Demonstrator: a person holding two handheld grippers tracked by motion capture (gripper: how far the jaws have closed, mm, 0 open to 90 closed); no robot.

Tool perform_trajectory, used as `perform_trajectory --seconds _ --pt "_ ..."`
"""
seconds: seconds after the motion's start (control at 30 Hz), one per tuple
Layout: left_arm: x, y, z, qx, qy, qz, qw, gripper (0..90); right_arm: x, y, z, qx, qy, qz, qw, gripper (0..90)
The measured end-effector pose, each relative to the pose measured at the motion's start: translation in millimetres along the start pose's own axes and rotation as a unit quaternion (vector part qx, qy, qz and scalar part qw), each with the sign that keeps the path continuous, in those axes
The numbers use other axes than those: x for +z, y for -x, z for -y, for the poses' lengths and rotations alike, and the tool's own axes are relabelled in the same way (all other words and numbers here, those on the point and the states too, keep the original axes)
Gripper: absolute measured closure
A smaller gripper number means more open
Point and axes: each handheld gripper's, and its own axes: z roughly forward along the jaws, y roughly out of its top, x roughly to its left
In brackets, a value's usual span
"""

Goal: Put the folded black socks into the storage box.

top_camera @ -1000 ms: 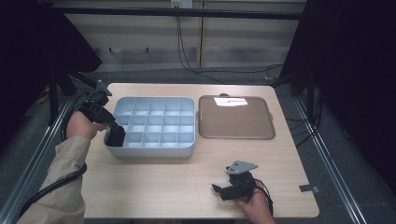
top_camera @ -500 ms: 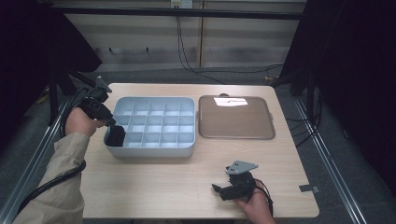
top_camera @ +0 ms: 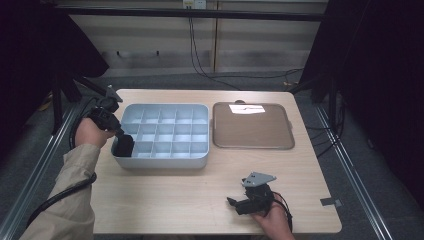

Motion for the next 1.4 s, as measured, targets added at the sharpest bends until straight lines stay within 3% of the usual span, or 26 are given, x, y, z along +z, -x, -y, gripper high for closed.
perform_trajectory --seconds 0.17,0.47,0.7,1.4 --pt "6.5 -0.2 -0.5 0.003 0.004 0.000 1.0000 90.0 0.0 0.0 0.0 0.000 0.000 0.000 1.0000 15.0" --pt "21.3 -3.5 0.1 0.001 -0.017 -0.001 0.9999 90.0 0.0 0.0 0.0 0.000 0.000 0.000 1.0000 15.0" --pt "37.8 -8.9 6.7 -0.012 -0.029 0.014 0.9994 90.0 0.0 0.0 0.0 0.000 0.000 0.000 1.0000 15.0" --pt "71.5 -2.9 15.0 -0.010 -0.046 0.036 0.9982 90.0 0.5 -0.9 -0.1 -0.003 0.001 -0.004 1.0000 15.0"
